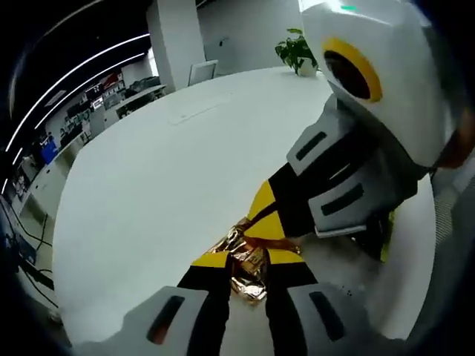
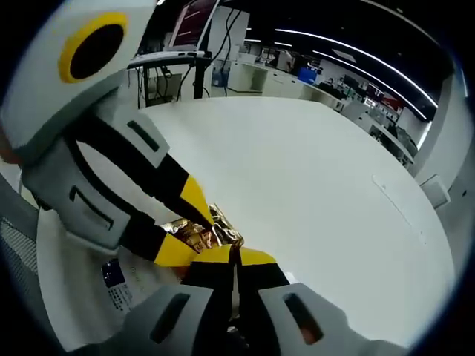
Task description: Arrange the skincare products in the storage area until every visible bottle or jar stands upright without overlapping.
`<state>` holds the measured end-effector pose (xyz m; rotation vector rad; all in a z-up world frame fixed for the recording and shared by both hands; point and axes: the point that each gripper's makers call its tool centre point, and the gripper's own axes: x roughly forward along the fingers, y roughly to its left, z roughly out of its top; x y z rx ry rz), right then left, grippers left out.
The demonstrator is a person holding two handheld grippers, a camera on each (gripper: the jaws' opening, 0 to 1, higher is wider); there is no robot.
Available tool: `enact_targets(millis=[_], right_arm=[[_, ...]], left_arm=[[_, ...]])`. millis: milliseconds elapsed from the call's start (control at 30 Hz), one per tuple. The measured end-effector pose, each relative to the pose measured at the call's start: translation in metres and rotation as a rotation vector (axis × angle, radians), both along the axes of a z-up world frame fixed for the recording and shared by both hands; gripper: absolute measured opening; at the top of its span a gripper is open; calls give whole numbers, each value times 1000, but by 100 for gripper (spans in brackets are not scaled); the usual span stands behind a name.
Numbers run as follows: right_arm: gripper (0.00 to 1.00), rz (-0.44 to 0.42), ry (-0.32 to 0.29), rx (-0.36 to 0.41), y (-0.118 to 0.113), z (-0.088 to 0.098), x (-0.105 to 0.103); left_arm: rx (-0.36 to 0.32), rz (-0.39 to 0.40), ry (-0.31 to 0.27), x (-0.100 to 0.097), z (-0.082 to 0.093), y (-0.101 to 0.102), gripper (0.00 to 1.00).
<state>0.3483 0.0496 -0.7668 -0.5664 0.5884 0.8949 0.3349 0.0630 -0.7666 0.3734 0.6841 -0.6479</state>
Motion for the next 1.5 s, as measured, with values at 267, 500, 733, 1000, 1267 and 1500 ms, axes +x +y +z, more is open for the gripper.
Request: enact_targets(millis=[267, 500, 733, 1000, 1267, 1500], right_arm=[[13, -7, 2, 9, -5, 4, 5], [24, -36, -9, 49, -14, 14, 5], [26, -25, -44, 81, -19, 39, 1], [29, -37, -79, 97, -31, 56, 2], [39, -40, -96, 142, -36, 70, -8], [53, -2, -116, 184, -34, 93, -31]], left_arm=[[-17, -13, 10, -1, 3, -2, 16], [-19, -11, 12, 0, 1, -1, 16], [-2, -7, 0, 1, 3, 0, 18], [-32, 38, -8, 4, 11, 7, 21], [-77, 69, -19, -3, 28, 10, 33], [-131, 120, -43, -11, 51, 12, 45]])
